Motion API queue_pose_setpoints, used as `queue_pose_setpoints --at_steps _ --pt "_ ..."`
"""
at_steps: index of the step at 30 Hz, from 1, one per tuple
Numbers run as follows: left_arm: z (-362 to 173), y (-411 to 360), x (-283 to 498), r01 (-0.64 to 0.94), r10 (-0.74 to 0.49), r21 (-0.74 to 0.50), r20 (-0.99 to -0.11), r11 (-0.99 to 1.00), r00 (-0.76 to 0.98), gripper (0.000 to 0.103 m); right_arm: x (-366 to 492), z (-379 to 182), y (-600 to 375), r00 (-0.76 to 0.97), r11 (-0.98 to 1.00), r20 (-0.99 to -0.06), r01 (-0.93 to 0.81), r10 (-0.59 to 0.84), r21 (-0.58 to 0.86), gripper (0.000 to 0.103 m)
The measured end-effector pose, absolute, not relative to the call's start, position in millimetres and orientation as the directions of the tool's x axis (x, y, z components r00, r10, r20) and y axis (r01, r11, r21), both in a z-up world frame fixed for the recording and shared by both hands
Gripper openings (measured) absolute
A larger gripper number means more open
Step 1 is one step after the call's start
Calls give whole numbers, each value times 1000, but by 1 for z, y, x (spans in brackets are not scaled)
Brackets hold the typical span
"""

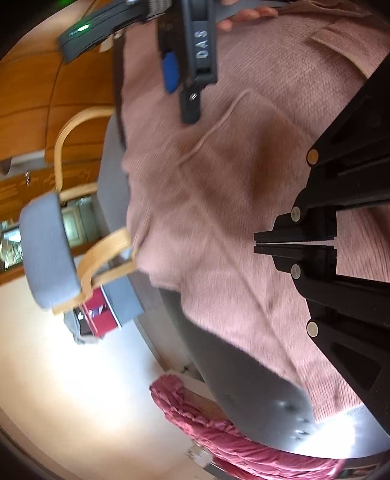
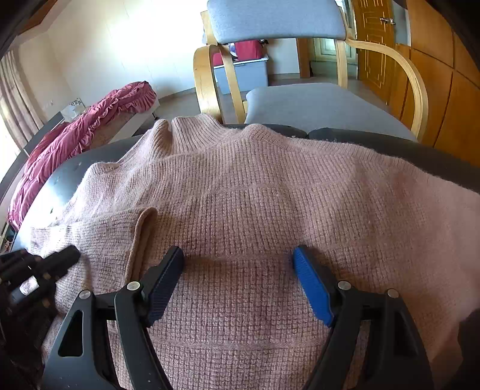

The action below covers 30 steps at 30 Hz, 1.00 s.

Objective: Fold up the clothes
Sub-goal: 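Grasp a sleeve cuff of the sweater with the left gripper and lift it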

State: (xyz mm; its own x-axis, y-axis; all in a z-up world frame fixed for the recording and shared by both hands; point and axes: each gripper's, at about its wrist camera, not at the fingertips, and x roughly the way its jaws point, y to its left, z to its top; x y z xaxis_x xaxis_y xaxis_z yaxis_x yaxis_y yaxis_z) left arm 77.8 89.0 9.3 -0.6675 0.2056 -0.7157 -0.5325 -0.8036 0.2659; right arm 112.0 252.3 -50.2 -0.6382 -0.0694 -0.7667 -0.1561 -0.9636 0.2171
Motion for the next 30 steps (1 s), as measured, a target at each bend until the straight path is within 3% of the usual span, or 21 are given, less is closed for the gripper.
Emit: queue_pose_setpoints --at_steps 7,10,13,16,20,24,25,28,30 --pt "25 64 73 -473 191 238 -695 -848 -693 2 112 -51 250 -638 -964 -767 -156 -68 216 79" --pt "25 76 77 -491 205 227 -707 -841 -677 17 110 -52 247 -638 -964 -767 -156 -67 214 79" --pt "18 100 87 -571 247 228 -732 -789 -634 23 113 -50 251 -639 -963 -766 -156 -70 218 79" --pt "7 124 102 -656 276 278 -743 -702 -610 23 114 -50 254 -645 -958 -759 -157 -84 239 79" --pt "-9 145 110 -651 211 412 -719 -638 -662 25 115 -50 258 -652 -951 -751 -158 -103 267 79" --pt "-15 146 115 -645 226 461 -679 -610 -699 25 117 -49 258 -653 -950 -750 -158 -105 270 79" --pt "-15 145 115 -651 235 453 -682 -609 -693 21 117 -49 259 -653 -949 -750 -158 -106 272 79" --pt "-9 137 104 -695 295 316 -737 -646 -608 6 118 -49 259 -654 -948 -749 -158 -108 275 79" --pt "-5 131 95 -699 330 238 -750 -674 -574 2 119 -49 258 -654 -948 -748 -158 -108 276 79"
